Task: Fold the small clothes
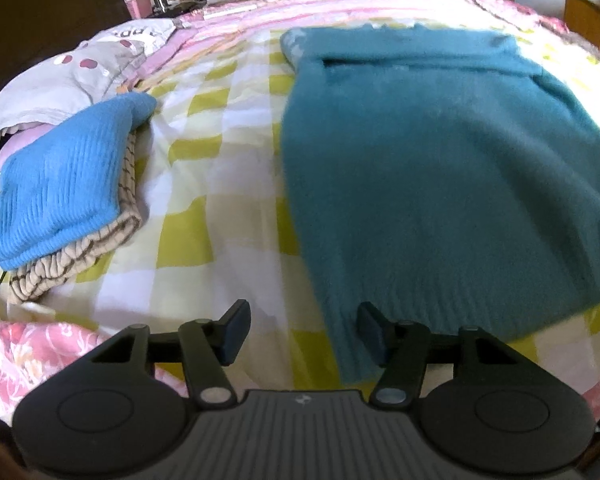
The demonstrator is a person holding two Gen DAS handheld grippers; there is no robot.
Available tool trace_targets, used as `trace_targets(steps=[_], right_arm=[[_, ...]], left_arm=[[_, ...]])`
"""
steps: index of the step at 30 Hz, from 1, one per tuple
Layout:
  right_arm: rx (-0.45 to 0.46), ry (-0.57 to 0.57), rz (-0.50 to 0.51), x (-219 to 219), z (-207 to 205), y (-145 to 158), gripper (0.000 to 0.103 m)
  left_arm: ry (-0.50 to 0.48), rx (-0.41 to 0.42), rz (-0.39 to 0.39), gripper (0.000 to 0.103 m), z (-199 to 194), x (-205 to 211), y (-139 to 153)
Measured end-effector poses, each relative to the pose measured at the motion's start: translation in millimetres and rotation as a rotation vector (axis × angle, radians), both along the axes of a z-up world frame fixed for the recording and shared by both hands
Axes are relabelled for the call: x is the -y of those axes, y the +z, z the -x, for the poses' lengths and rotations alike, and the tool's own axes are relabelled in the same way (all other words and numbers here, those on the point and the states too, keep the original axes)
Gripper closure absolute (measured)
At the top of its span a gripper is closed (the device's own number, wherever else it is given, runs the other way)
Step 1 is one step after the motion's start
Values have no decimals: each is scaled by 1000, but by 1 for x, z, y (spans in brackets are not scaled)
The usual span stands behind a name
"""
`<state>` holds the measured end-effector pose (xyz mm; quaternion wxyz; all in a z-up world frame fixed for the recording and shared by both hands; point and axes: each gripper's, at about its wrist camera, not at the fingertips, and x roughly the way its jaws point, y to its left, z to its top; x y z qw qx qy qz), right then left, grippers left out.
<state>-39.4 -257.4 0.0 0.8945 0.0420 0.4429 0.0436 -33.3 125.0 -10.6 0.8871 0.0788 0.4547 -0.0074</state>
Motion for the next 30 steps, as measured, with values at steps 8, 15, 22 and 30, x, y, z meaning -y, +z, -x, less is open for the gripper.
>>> trace_targets(steps=[8, 15, 22, 30], right_arm=[[-31, -22, -51, 1, -5, -11, 67], [-45, -42, -93, 10, -3, -13, 65], [-62, -27, -150, 13, 0, -15, 64], [-49, 9, -155, 4, 3, -12, 63]], left_arm=[[-26, -12, 51, 39, -5, 7, -6], [-39, -40, 66, 39, -6, 8, -14], [-58, -27, 56, 42, -4, 11, -14], [-55, -34, 128, 56, -3, 2, -13]])
